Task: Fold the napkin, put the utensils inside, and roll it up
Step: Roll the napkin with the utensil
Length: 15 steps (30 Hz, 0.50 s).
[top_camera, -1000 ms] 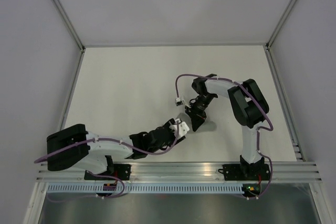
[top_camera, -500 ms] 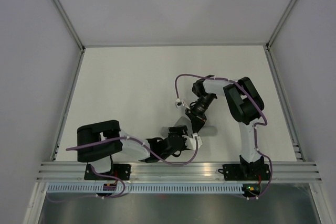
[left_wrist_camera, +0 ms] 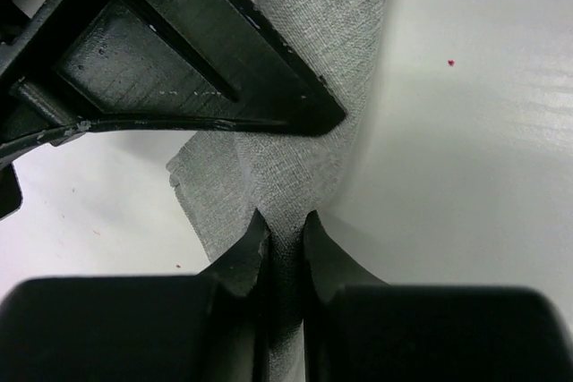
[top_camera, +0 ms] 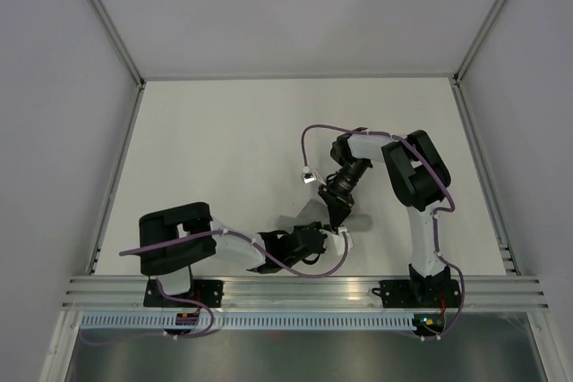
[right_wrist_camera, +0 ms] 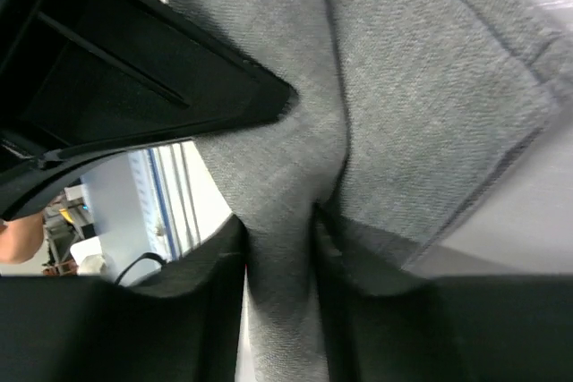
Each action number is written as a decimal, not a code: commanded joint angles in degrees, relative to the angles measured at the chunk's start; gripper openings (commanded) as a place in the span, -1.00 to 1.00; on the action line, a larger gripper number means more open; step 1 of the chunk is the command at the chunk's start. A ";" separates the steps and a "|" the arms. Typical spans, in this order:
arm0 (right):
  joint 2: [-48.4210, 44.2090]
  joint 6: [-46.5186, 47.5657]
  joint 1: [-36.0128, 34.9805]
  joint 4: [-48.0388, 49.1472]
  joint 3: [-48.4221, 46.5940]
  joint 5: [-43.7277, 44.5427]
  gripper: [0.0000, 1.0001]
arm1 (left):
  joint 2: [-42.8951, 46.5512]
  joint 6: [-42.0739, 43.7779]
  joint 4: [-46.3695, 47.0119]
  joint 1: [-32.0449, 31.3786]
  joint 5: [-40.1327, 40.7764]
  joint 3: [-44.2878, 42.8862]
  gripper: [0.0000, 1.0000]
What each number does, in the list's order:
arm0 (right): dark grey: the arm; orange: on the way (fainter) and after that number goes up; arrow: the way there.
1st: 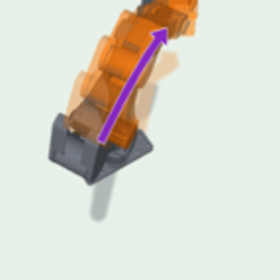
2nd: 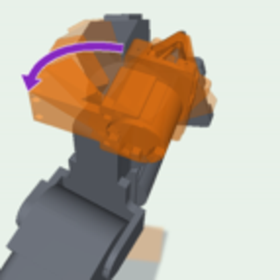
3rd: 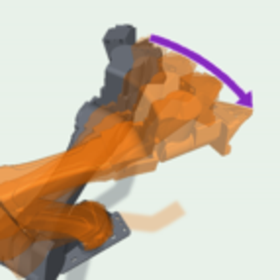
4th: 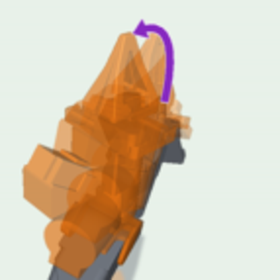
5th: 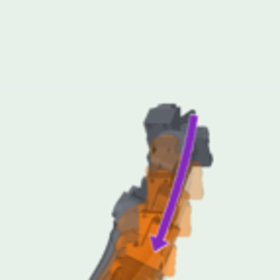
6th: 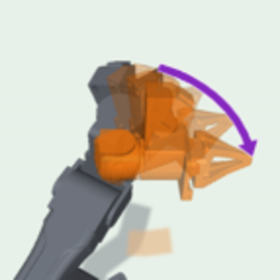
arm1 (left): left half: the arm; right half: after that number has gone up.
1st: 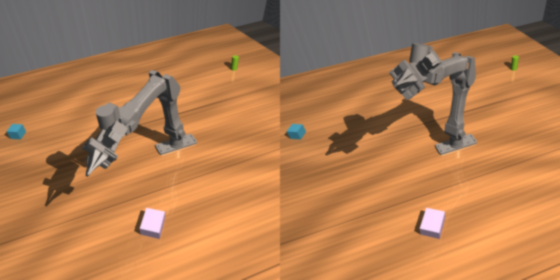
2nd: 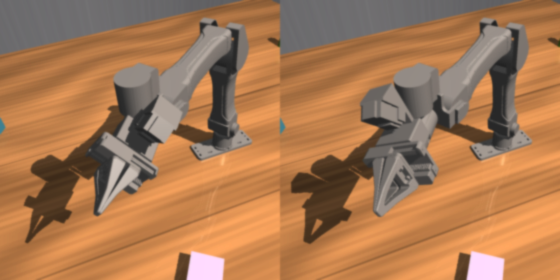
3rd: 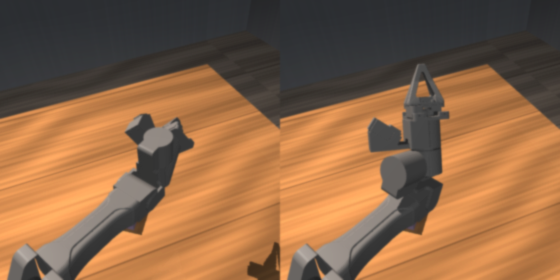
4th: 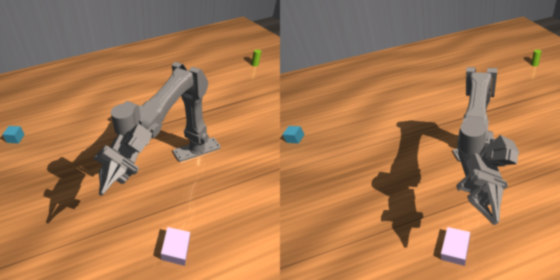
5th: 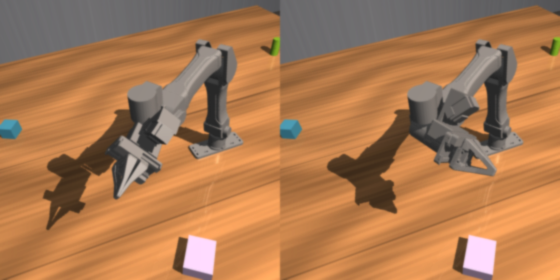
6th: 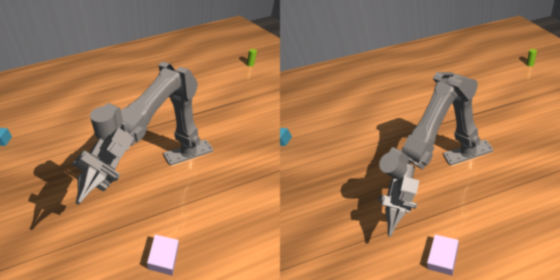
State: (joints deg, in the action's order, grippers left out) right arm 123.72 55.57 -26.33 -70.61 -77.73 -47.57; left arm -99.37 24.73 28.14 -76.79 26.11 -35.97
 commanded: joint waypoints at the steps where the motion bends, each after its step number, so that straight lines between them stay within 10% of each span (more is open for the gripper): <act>1: 1.18 2.88 -0.13 10.30 2.94 11.19 -0.12 | -1.18 -7.32 -8.62 2.26 -8.17 -1.39 -0.95; 6: -6.45 0.42 0.75 14.61 5.66 9.87 0.36 | 1.46 -10.84 -11.09 5.42 -15.99 -1.04 -0.95; 15: -18.67 -12.83 6.54 27.96 9.44 6.10 0.41 | 1.02 -15.15 -14.86 9.55 -24.96 -2.44 -0.95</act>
State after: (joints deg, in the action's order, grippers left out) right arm 109.95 47.33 -22.65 -55.94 -69.41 -43.57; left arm -96.64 15.88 22.46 -68.31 10.17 -38.68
